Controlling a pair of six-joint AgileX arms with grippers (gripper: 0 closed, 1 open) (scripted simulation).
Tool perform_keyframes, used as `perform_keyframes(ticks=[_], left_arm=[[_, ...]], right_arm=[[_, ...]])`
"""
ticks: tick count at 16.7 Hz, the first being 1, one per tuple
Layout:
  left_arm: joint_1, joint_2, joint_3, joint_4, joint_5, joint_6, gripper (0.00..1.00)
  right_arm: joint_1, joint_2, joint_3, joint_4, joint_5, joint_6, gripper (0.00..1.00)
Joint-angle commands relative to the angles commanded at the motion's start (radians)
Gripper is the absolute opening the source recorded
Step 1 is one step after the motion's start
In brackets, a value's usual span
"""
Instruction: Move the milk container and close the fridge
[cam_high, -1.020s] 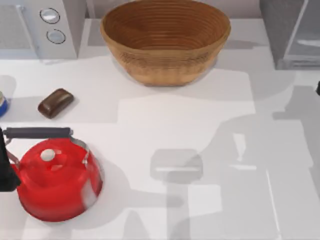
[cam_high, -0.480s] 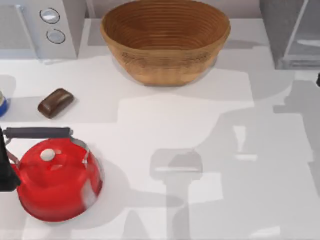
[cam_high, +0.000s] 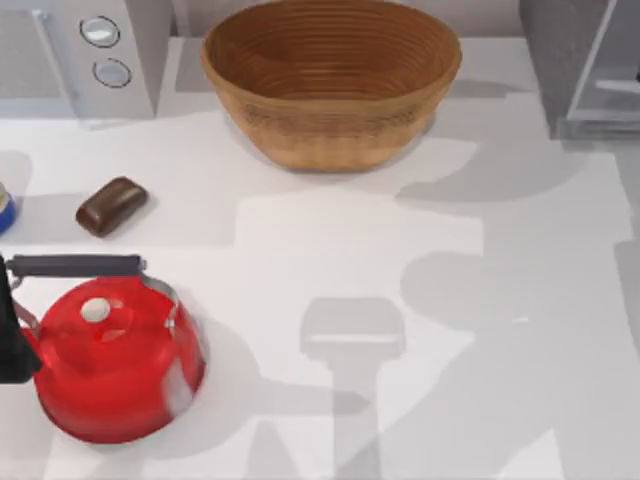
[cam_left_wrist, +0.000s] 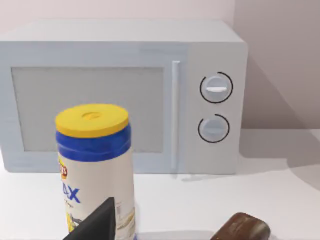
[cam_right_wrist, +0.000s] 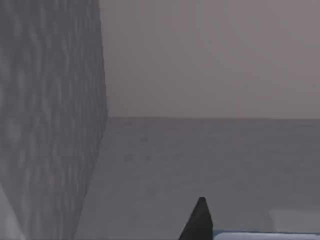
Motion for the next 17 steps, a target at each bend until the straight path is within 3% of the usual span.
perform_keyframes(ticks=[7,17], left_arm=[[0.0,0.0,0.0,0.0,0.0,0.0,1.0],[0.0,0.0,0.0,0.0,0.0,0.0,1.0]], right_arm=[[-0.083,0.248,0.325,-0.157,-0.084,-0.019,0.0],[-0.087,0.257,0.339,-0.165,-0.088,-0.02,0.0]])
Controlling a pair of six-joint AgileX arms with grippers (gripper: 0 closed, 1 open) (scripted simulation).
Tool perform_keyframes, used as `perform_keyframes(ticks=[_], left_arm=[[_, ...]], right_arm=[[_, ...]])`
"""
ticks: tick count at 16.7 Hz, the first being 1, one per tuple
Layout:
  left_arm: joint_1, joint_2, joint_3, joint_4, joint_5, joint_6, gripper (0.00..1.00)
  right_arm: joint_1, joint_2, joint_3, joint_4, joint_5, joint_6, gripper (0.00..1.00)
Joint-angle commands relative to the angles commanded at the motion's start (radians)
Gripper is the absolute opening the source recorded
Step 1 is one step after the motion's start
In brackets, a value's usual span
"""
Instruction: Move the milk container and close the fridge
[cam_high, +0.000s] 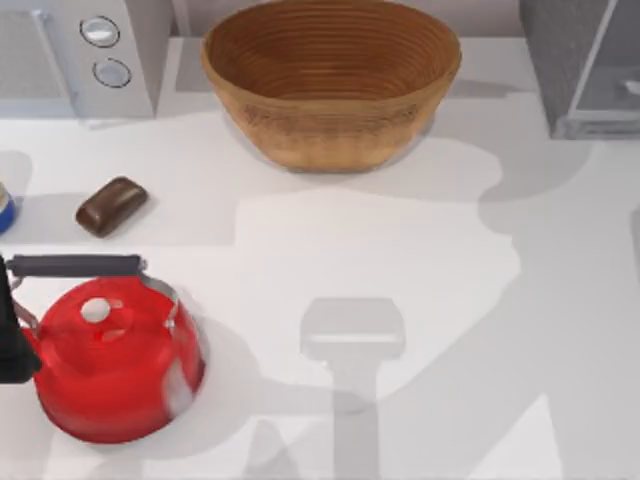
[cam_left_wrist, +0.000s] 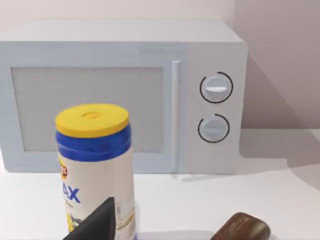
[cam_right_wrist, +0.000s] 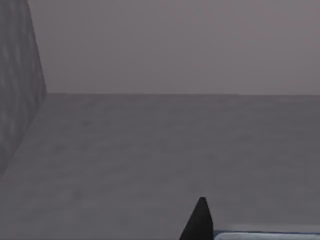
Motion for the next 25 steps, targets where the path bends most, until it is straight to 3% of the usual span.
perform_keyframes(ticks=[2,15,25], left_arm=[[0.0,0.0,0.0,0.0,0.0,0.0,1.0],[0.0,0.0,0.0,0.0,0.0,0.0,1.0],[0.0,0.0,0.0,0.0,0.0,0.0,1.0]], right_arm=[[0.0,0.0,0.0,0.0,0.0,0.0,0.0],[0.0,0.0,0.0,0.0,0.0,0.0,0.98],[0.002,-0.001,0.0,0.0,0.0,0.0,1.0]])
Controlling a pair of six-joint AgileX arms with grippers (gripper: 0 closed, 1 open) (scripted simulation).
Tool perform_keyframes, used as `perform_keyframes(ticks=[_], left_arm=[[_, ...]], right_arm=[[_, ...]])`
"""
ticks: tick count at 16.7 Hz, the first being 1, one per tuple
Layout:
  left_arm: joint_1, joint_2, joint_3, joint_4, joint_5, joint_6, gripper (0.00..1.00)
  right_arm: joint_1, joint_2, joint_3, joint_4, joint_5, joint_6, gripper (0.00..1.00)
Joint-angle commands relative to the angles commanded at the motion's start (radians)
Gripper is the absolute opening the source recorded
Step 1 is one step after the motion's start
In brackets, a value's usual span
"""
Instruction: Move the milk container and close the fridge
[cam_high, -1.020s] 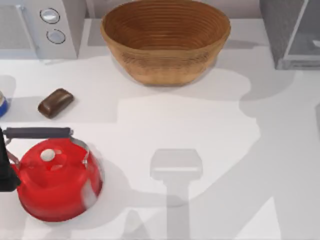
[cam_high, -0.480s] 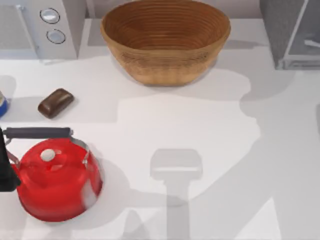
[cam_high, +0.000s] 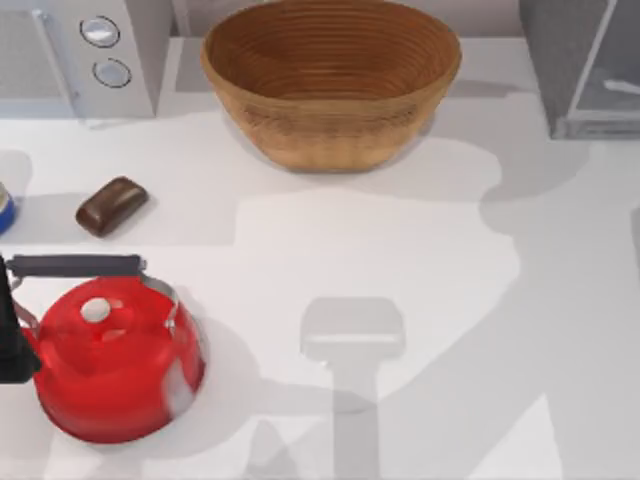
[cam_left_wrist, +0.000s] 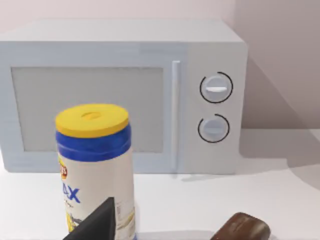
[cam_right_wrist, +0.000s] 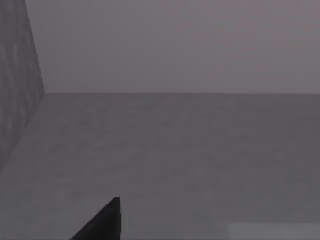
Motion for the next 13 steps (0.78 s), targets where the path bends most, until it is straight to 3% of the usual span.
perform_keyframes(ticks=[6,13], left_arm=[[0.0,0.0,0.0,0.0,0.0,0.0,1.0],[0.0,0.0,0.0,0.0,0.0,0.0,1.0]], right_arm=[[0.003,-0.22,-0.151,-0.119,0.028,0.037,1.0],[0.011,-0.94,-0.518,-0.369,0.11,0.073,1.0]])
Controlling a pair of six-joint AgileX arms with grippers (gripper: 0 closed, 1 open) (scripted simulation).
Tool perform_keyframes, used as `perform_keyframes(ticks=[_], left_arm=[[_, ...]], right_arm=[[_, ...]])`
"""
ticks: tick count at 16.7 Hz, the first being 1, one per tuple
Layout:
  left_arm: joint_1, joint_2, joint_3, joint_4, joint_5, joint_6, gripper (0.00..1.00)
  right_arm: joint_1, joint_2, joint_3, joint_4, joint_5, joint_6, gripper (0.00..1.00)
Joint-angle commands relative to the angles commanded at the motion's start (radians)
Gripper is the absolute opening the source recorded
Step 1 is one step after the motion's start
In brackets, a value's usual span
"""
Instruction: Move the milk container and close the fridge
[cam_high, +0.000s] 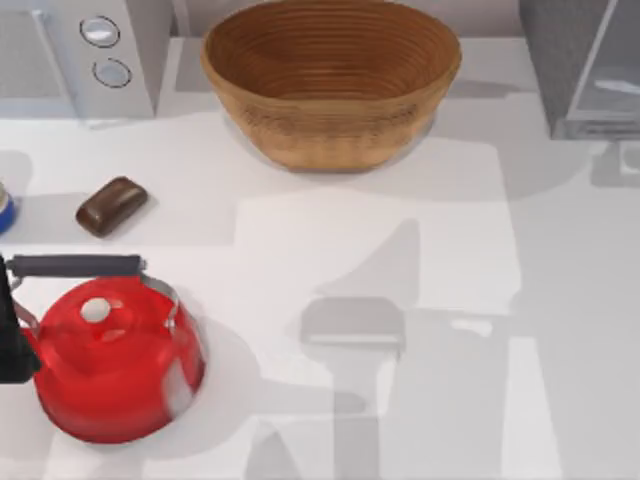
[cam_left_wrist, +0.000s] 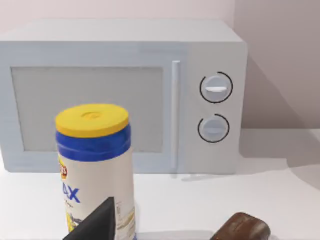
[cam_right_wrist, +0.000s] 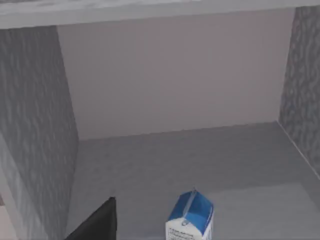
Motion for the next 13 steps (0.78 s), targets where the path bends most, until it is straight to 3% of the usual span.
perform_keyframes(ticks=[7,13], left_arm=[[0.0,0.0,0.0,0.0,0.0,0.0,1.0],[0.0,0.0,0.0,0.0,0.0,0.0,1.0]], right_arm=[[0.08,-0.833,-0.447,-0.22,0.057,-0.011,1.0],[0.17,-1.217,-0.735,-0.322,0.068,-0.043,1.0]])
